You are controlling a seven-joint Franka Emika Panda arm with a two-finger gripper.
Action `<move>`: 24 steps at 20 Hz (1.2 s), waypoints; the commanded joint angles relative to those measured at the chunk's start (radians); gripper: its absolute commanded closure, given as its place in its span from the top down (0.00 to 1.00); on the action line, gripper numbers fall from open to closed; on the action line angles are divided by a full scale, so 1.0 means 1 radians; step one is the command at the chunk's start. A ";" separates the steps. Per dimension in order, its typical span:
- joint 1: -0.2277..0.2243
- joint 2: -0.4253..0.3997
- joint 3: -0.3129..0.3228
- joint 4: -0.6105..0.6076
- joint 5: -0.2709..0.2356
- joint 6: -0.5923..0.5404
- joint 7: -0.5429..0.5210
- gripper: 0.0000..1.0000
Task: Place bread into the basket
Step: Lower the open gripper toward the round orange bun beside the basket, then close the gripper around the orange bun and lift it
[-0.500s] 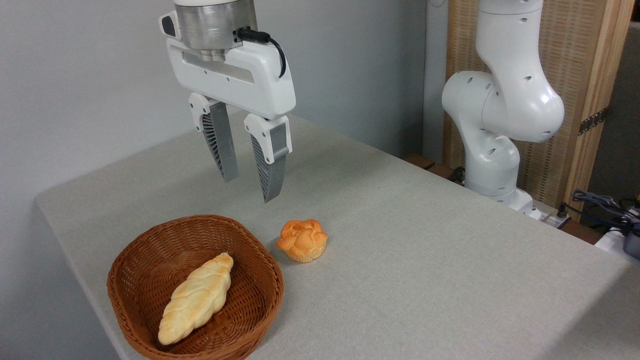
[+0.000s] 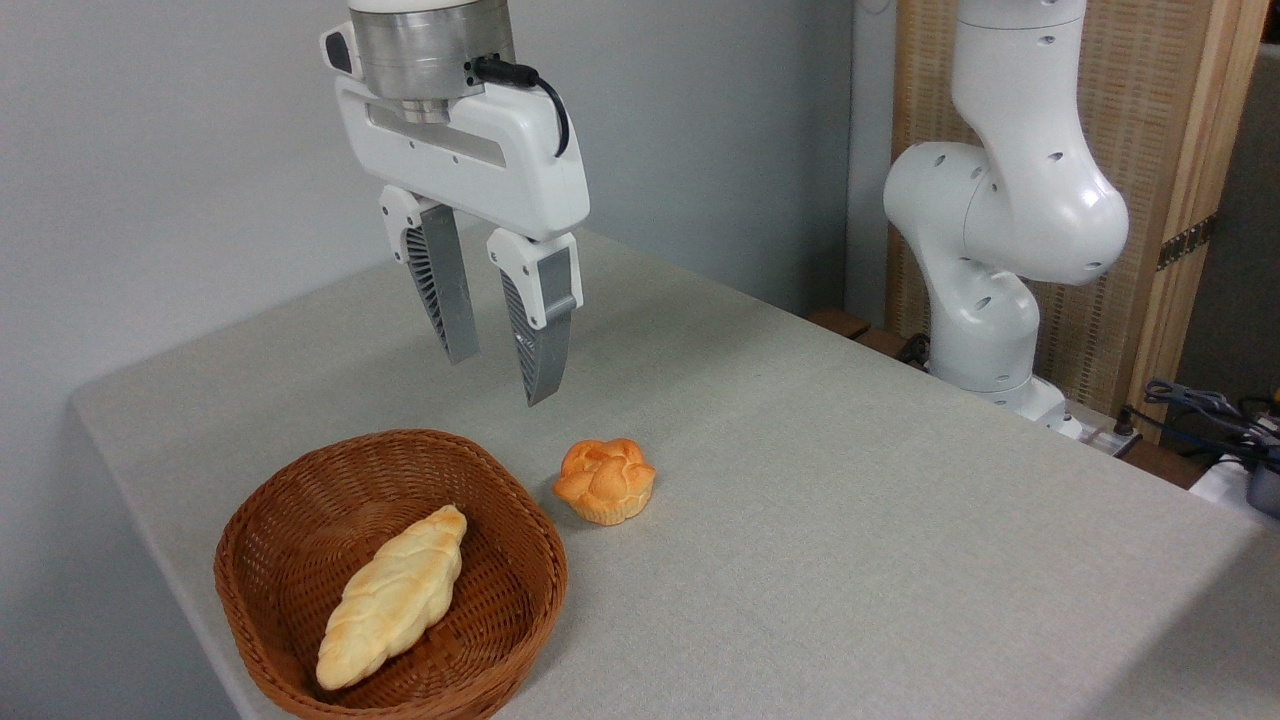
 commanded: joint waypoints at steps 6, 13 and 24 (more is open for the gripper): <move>0.003 -0.101 -0.009 -0.202 -0.058 0.074 0.144 1.00; -0.072 -0.164 -0.020 -0.451 -0.058 0.183 0.149 1.00; -0.083 -0.156 -0.024 -0.649 -0.041 0.403 0.157 1.00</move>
